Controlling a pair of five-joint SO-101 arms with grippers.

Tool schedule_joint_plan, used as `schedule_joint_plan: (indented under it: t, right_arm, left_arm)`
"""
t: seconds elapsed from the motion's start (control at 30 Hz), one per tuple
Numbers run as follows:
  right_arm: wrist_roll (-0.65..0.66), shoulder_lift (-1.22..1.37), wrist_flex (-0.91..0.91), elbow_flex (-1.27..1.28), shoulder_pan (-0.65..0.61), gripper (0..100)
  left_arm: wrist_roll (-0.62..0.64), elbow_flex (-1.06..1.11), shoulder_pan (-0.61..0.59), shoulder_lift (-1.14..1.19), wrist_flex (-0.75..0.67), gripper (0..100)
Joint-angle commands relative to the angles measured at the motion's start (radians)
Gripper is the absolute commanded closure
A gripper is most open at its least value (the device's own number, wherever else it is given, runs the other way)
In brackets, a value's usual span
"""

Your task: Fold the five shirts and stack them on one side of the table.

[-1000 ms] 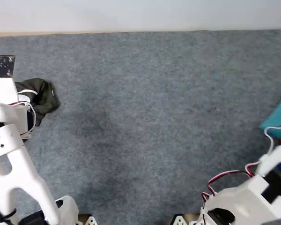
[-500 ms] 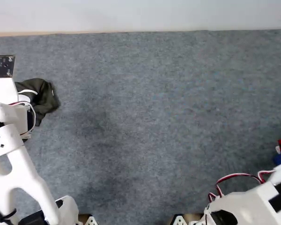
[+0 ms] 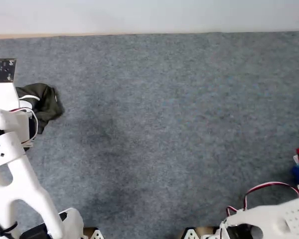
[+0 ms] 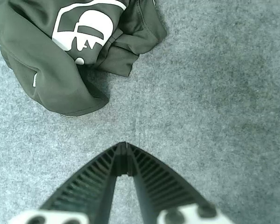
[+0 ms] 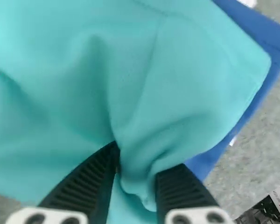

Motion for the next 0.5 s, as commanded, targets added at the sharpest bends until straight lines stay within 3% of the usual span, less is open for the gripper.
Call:
schedule_joint_plan:
  t: [0.0,0.1,0.47]
  right_arm:
    - [0.012,-0.015,-0.036,-0.012,0.042,82.7]
    - [0.012,-0.024,-0.03,-0.014,0.05,77.9]
    - [0.011,-0.315,0.091,-0.014,-0.039,77.8]
  left_arm:
    - [-0.009,-0.007,0.0,-0.038,-0.009,100]
    - [-0.009,-0.007,0.0,-0.038,-0.008,100]
    - [-0.009,-0.007,0.0,-0.038,-0.008,100]
